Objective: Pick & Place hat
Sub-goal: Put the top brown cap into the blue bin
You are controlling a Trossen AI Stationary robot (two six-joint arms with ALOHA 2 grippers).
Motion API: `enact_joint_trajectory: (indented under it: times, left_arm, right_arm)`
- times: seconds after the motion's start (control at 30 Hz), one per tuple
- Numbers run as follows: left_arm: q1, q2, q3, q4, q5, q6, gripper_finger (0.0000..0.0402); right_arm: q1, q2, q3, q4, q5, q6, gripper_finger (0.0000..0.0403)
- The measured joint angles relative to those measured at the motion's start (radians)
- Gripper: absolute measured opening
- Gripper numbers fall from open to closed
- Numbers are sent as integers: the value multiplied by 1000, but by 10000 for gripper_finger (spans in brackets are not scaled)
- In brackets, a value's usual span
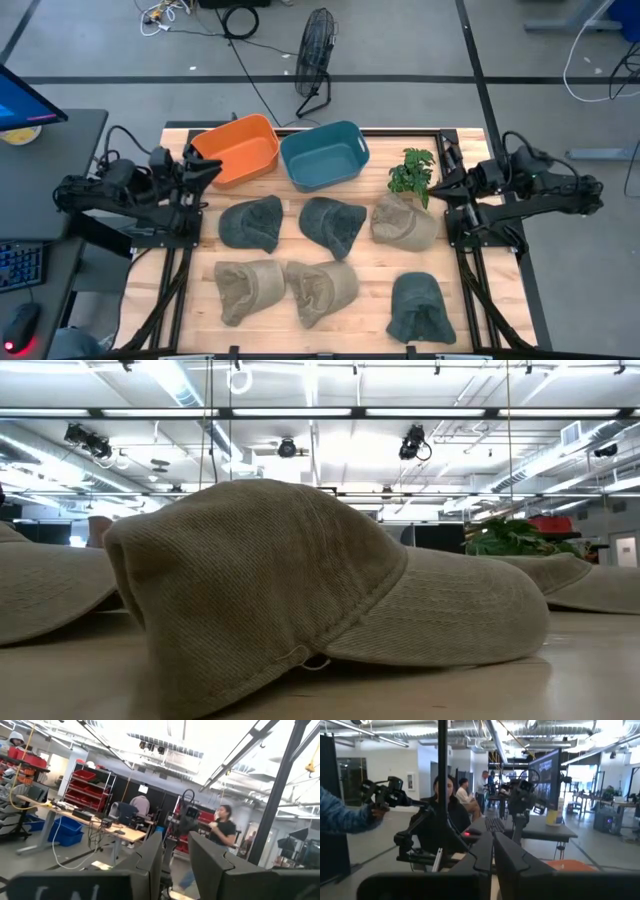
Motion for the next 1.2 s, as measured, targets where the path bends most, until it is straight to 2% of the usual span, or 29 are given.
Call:
enact_joint_trajectory:
  times: [0.3, 0.4, 0.5, 0.63, 0.83, 1.2]
  left_arm:
    - [0, 4, 0, 19, -3, -8, 99]
    - [0, 6, 0, 21, -44, -76, 99]
    - [0, 5, 0, 26, -81, -79, 99]
    - [0, 5, 0, 27, -82, -80, 99]
    - [0, 20, 0, 26, -109, -156, 99]
    - [0, 89, 0, 11, -136, -212, 99]
  right_arm:
    - [0, 64, 0, 14, 2, -18, 20]
    - [0, 95, 0, 59, 9, -21, 20]
    - [0, 124, 0, 117, 9, 3, 20]
    - [0, 156, 0, 189, 30, 68, 20]
    - [1, 186, 0, 188, 34, 161, 20]
    - [2, 250, 11, 184, 26, 165, 20]
